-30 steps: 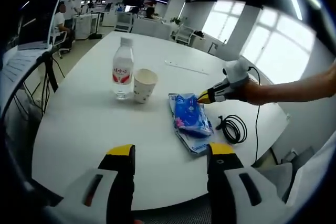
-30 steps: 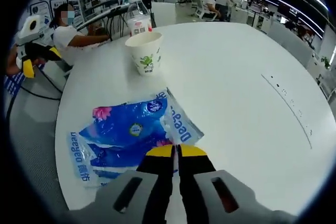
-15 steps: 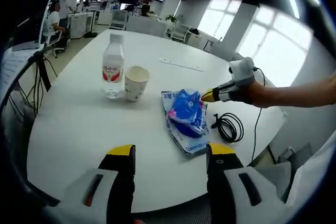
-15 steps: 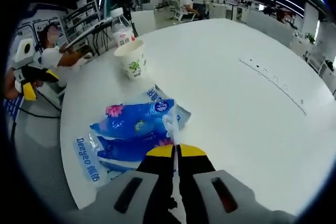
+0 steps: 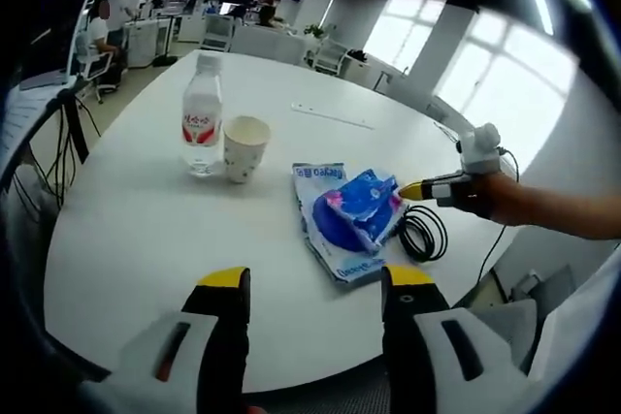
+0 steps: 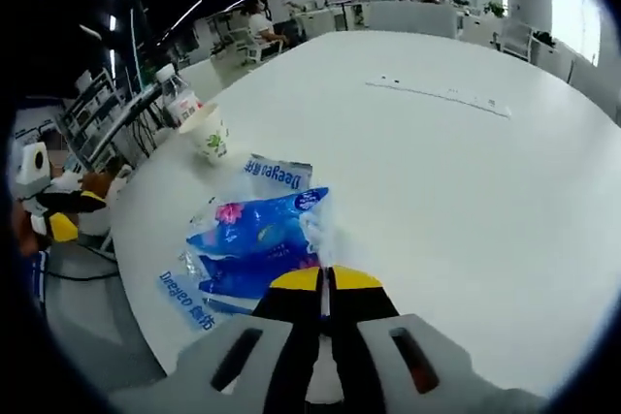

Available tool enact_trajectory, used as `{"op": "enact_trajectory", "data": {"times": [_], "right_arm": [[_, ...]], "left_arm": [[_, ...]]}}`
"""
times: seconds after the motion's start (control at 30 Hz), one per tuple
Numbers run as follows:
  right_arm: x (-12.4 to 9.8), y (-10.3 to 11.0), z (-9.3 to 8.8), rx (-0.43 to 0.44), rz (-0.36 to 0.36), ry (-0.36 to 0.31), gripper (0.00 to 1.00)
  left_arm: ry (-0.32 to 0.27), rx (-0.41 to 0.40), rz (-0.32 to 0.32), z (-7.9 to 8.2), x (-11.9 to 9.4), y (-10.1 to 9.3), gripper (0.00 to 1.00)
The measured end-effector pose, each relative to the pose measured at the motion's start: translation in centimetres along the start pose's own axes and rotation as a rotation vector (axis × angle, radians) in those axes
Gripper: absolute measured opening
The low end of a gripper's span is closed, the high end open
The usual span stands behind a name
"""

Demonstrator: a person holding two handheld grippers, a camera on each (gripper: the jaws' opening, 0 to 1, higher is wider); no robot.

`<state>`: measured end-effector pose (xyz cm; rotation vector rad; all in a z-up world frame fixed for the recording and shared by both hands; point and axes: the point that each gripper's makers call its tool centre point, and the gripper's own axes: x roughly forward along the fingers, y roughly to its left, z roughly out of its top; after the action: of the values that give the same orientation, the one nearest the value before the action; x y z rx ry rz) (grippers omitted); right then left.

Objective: Arrange the tabletop items into an orderly group along one side of the table until the central work area is clear of visible clutter.

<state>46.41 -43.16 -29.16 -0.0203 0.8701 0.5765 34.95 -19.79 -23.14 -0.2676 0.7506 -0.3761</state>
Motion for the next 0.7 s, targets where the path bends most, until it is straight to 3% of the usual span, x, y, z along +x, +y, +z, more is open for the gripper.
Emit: {"op": "enact_trajectory", "data": {"times": [0.37,0.7], "right_arm": [[-2.2,0.2,-3.5,0.113,-0.057,-0.003,0.00],[-2.6,0.0,-4.2,0.123,-0.052,0.008,0.08]], "left_arm": [[0.002,-0.002,-0.011,0.1,0.5,-0.3,0.55],[-0.003,-0.003,-0.013,0.1,0.6,-0.5,0.55]]}}
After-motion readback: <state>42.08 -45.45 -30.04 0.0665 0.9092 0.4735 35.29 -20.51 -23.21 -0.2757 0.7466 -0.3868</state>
